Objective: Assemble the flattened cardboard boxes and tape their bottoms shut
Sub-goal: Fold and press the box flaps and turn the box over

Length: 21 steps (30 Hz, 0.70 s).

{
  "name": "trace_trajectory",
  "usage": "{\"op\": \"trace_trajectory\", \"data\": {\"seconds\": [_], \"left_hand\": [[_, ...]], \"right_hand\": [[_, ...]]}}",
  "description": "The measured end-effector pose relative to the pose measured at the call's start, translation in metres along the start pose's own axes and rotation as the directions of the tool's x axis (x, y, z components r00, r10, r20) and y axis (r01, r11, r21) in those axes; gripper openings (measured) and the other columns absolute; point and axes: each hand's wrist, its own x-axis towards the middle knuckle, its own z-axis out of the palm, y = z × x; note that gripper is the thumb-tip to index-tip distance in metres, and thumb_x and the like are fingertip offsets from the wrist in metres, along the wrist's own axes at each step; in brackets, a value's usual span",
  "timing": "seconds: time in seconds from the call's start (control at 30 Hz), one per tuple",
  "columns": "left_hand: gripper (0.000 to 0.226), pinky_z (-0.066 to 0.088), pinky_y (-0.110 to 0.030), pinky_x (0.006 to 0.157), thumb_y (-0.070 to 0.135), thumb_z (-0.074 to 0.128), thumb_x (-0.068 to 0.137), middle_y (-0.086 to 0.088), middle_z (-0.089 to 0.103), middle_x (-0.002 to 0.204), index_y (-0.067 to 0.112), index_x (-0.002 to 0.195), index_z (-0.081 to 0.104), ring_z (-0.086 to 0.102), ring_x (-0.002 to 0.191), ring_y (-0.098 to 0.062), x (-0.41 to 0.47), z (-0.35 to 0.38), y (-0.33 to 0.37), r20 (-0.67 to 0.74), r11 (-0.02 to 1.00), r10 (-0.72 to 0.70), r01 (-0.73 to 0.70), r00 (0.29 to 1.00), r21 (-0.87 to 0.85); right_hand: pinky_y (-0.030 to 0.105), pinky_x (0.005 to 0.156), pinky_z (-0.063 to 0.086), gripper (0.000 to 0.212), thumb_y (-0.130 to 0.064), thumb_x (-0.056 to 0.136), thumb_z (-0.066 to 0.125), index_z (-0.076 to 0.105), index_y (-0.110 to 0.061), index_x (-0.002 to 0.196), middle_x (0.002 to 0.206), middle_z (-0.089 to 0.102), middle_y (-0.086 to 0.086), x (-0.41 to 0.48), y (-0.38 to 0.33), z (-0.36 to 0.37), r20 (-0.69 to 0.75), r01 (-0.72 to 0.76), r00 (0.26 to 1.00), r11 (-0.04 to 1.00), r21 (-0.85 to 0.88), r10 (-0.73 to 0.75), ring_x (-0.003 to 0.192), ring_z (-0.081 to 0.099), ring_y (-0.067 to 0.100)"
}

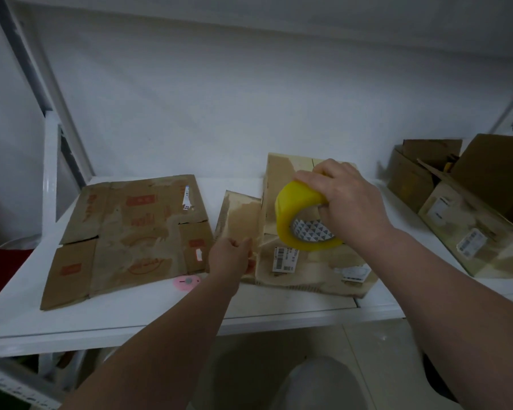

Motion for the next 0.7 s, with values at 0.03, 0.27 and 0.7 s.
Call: {"op": "trace_trajectory", "data": {"seconds": [0.03,0.27,0.7], "left_hand": [[0.022,0.058,-0.038,0.069,0.023,0.056,0.095,-0.011,0.059,0.074,0.005,0.082,0.056,0.059,0.063,-0.02,-0.001,0.003,-0.001,0.035,1.0,-0.024,0.024,0.999,0.001],[0.036,0.046,-0.029,0.059,0.039,0.03,0.102,-0.007,0.05,0.086,0.012,0.116,0.048,0.05,0.071,-0.018,-0.006,0.013,-0.007,0.208,0.969,-0.092,0.04,0.974,0.244],[0.043,0.047,-0.031,0.081,0.002,0.036,0.086,0.004,0.065,0.095,0.018,0.112,0.065,0.06,0.09,-0.011,-0.036,0.008,0.014,0.181,0.924,0.365,-0.331,0.913,-0.192]], "right_hand": [[0.028,0.05,0.034,0.062,0.01,0.055,0.074,0.069,-0.017,0.111,0.095,0.062,0.012,0.0,0.0,0.001,-0.001,-0.006,1.0,1.0,0.005,0.006,0.08,0.057,0.038],[0.028,0.055,0.034,0.066,0.011,0.058,0.069,0.068,-0.02,0.115,0.099,0.062,0.009,-0.001,0.004,0.007,-0.005,-0.063,0.998,0.998,0.012,0.063,0.087,0.057,0.035],[0.029,0.06,0.035,0.061,0.006,0.067,0.064,0.065,-0.025,0.119,0.105,0.06,0.006,-0.002,0.006,0.011,-0.012,-0.128,0.992,0.992,0.017,0.129,0.094,0.055,0.032]]}}
